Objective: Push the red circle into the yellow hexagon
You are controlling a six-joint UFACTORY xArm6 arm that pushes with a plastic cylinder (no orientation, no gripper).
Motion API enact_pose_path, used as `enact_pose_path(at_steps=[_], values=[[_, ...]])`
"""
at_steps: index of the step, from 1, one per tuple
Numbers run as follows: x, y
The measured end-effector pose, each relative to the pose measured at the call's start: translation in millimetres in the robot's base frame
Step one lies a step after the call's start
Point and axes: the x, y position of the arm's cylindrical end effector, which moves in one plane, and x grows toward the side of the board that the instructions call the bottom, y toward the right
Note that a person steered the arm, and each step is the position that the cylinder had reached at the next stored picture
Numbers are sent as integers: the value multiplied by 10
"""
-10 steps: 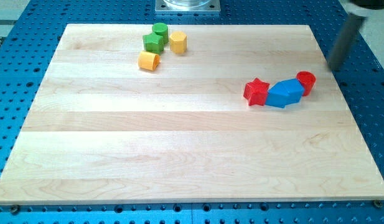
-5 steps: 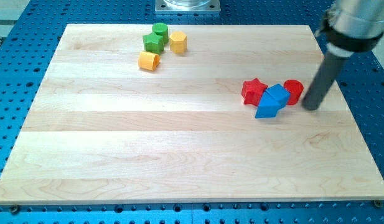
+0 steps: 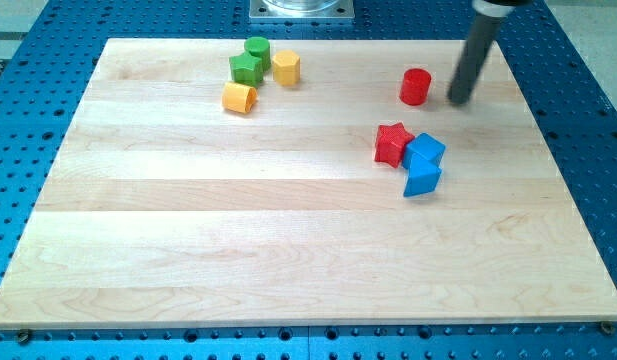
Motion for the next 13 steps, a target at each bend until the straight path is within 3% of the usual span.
enact_pose_path(at_steps=[1, 2, 3, 5, 6, 8, 9, 11, 12, 13], values=[[68, -892], [169, -989], [-50, -97], [-161, -1215], [-15, -1161], [-442, -1286], [-252, -1445], [219, -1229], [463, -1968], [324, -1766]])
